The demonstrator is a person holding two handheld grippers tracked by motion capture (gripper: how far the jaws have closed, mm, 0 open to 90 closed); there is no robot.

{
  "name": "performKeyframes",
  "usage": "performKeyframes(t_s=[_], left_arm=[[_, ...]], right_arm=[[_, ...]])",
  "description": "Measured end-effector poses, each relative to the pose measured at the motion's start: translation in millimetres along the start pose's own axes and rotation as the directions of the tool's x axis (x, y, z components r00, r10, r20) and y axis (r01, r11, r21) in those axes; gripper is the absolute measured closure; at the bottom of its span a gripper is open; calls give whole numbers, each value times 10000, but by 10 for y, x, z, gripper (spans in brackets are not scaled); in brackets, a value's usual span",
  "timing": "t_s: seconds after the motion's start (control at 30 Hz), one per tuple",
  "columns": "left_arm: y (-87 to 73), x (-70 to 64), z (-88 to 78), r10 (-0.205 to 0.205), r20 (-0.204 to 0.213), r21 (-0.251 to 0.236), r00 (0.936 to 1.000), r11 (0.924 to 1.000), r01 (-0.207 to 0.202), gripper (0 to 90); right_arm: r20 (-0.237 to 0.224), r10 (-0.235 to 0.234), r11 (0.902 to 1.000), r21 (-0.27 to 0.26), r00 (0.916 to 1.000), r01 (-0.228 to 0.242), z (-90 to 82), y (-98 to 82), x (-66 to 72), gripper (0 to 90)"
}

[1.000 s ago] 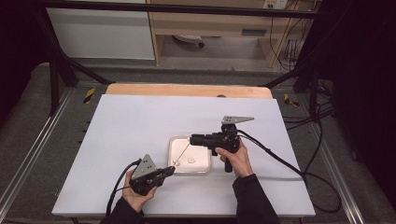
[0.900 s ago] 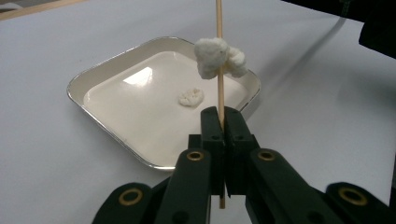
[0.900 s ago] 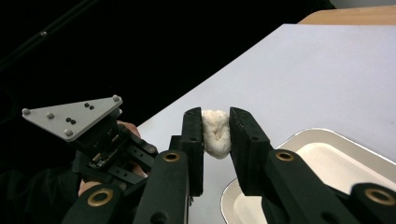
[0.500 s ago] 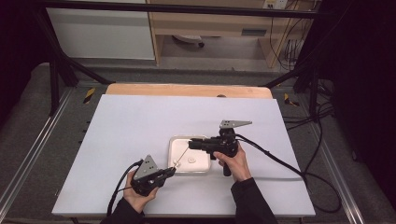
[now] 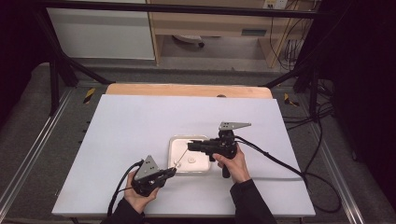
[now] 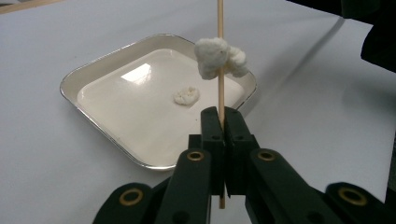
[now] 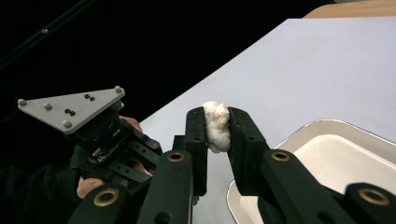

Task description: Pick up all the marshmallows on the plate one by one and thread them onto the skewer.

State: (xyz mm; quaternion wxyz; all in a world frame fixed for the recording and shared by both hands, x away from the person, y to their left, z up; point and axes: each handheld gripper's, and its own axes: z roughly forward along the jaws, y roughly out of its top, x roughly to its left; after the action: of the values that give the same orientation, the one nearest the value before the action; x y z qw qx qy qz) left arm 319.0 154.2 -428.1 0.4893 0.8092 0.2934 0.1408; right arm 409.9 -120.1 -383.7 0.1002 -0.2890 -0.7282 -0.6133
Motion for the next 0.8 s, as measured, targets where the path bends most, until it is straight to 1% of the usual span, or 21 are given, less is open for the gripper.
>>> performKeyframes(t_s=[0.3, 0.43, 0.57, 0.73, 0.8], left_arm=[[-7, -9, 15, 21, 33, 96, 10000, 10000, -22, 884], [-6, -18, 14, 50, 48, 110, 10000, 9999, -51, 884], [-7, -24, 18, 61, 82, 135, 9999, 9999, -62, 884], [-5, -38, 24, 101, 153, 148, 9998, 9998, -104, 884], [-5, -41, 27, 117, 157, 158, 9998, 9998, -120, 884]], right_arm=[[99, -131, 9999, -6, 9999, 131, 4, -59, 25, 795], [67, -194, 9998, -53, 9998, 194, 9, -80, 41, 796], [55, -136, 9999, -31, 9999, 136, 19, -102, 51, 796], [48, -224, 9997, -14, 9997, 224, 4, -131, 73, 796], [56, -179, 9998, -31, 9998, 179, -6, -145, 73, 796]])
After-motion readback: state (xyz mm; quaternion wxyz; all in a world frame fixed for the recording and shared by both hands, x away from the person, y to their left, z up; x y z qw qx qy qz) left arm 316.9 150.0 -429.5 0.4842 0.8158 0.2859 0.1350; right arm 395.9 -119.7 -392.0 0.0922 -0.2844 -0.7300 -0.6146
